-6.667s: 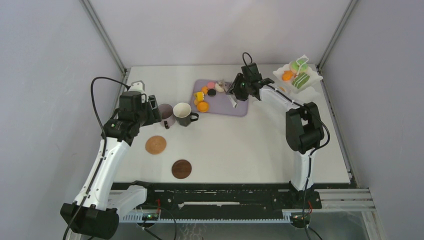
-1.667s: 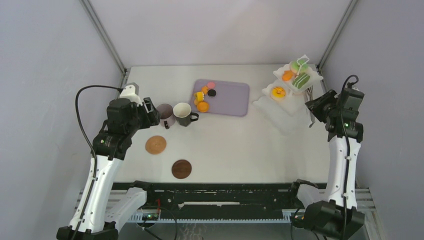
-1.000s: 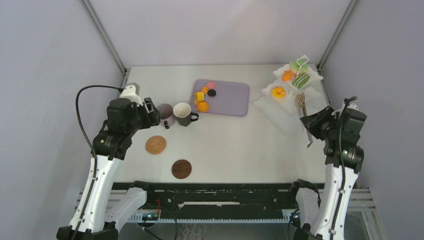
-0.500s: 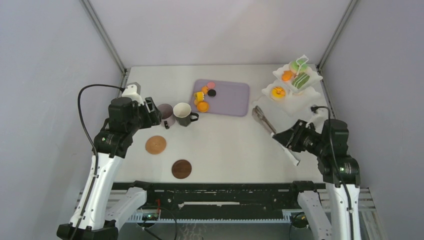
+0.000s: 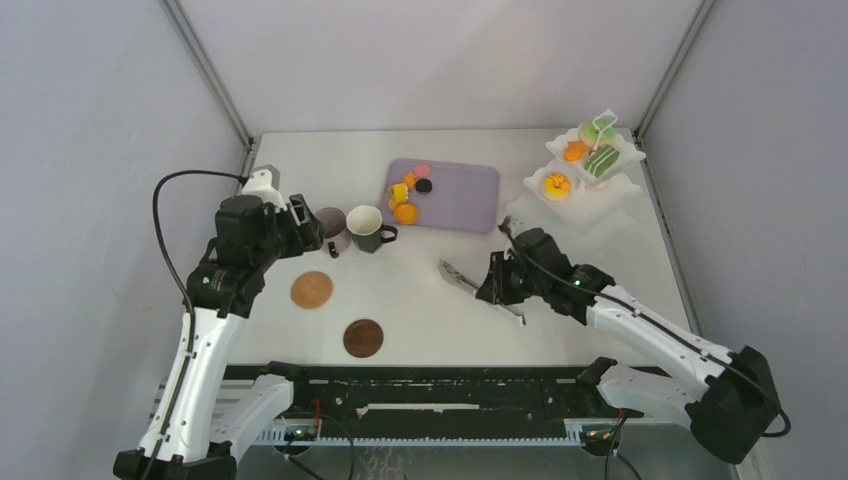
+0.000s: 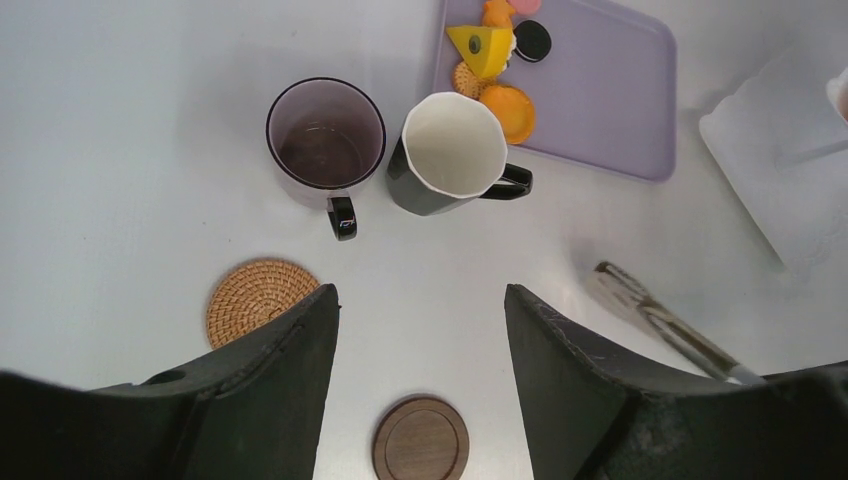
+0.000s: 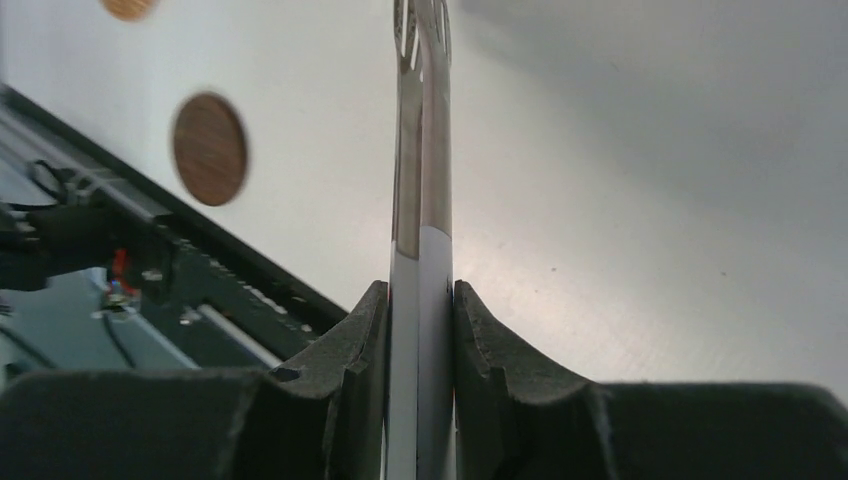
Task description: Serve the afternoon tea
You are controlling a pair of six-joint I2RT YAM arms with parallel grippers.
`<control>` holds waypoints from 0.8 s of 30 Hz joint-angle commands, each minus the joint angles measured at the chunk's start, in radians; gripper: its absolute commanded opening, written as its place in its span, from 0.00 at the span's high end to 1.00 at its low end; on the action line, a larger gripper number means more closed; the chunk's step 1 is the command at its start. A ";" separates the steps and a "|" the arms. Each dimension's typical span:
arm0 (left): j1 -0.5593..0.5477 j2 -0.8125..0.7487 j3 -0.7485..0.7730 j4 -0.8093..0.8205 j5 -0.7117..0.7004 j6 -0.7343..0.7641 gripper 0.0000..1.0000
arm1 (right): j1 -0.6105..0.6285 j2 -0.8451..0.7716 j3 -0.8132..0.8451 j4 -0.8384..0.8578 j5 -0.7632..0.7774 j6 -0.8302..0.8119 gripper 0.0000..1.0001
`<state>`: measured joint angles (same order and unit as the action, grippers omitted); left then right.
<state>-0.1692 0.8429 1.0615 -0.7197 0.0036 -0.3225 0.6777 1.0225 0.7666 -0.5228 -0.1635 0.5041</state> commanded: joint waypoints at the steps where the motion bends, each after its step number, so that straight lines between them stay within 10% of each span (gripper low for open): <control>1: 0.008 -0.024 0.008 0.016 0.006 -0.015 0.33 | 0.030 0.026 -0.095 0.323 0.045 0.001 1.00; 6: 0.008 -0.029 0.006 0.016 0.012 -0.019 0.33 | 0.037 0.096 -0.188 0.424 0.089 -0.003 0.99; 24: 0.008 -0.041 -0.011 0.019 0.015 -0.041 0.33 | 0.182 0.323 -0.185 0.345 0.376 0.021 0.40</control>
<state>-0.1688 0.8284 1.0611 -0.7204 0.0048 -0.3439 0.8196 1.3392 0.5747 -0.1886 0.1059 0.5083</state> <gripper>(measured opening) 0.667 0.502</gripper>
